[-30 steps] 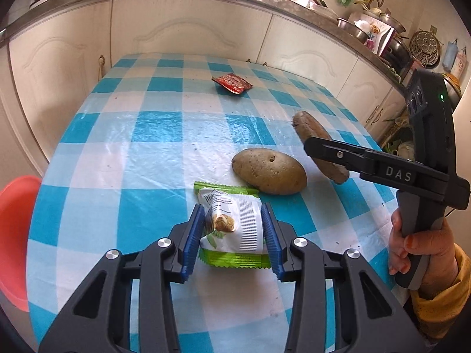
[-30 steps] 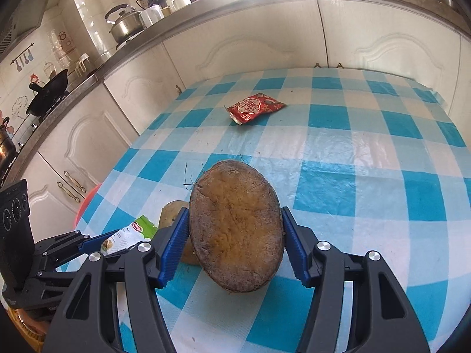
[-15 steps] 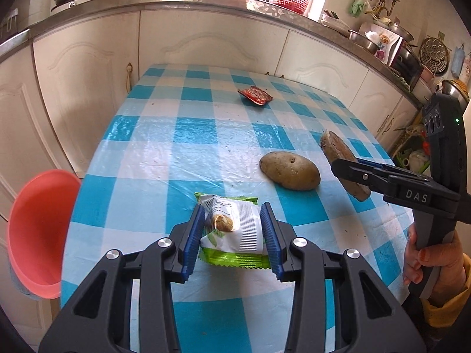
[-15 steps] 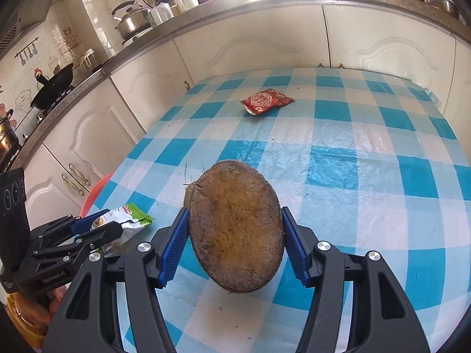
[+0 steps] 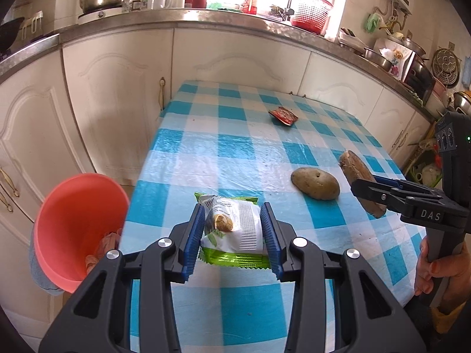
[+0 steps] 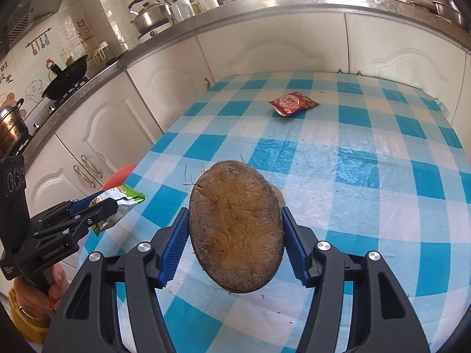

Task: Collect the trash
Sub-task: 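Carry the wrapper and large potato over the red bucket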

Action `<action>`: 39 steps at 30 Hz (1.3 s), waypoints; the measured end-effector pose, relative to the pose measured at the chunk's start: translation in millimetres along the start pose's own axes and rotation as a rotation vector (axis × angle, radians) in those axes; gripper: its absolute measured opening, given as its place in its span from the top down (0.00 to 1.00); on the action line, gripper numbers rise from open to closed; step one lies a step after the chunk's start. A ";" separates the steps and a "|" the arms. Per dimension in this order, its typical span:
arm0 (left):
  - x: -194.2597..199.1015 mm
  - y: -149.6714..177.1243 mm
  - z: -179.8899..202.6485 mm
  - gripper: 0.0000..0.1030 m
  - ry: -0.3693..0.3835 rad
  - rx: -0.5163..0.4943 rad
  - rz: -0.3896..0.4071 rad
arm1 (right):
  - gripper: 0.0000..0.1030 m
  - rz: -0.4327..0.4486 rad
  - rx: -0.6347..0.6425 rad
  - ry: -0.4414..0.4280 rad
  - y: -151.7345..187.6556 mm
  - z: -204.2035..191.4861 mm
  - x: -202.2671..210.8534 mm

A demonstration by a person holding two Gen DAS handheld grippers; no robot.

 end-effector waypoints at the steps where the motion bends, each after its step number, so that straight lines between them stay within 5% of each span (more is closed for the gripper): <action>1: 1.7 0.0 -2.1 0.60 -0.005 0.004 0.002 | 0.40 -0.002 0.002 -0.002 -0.5 -2.1 0.0; 15: 19.2 5.6 -43.7 0.60 -0.100 0.061 0.018 | 0.40 -0.013 0.055 -0.076 -9.7 -45.9 -0.7; 39: 27.5 12.9 -152.4 0.60 -0.271 0.229 0.018 | 0.40 -0.137 0.198 -0.209 -22.3 -145.9 -63.2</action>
Point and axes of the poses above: each gripper's, at about its wrist camera, not at the fingertips, and x roughly against the way its jaws point, z to its right, y to its underside, the point moved 3 cm from there along -x, roughly the way its jaws point, and after that the axes turned 10 degrees about -x, right-handed, at the moved point
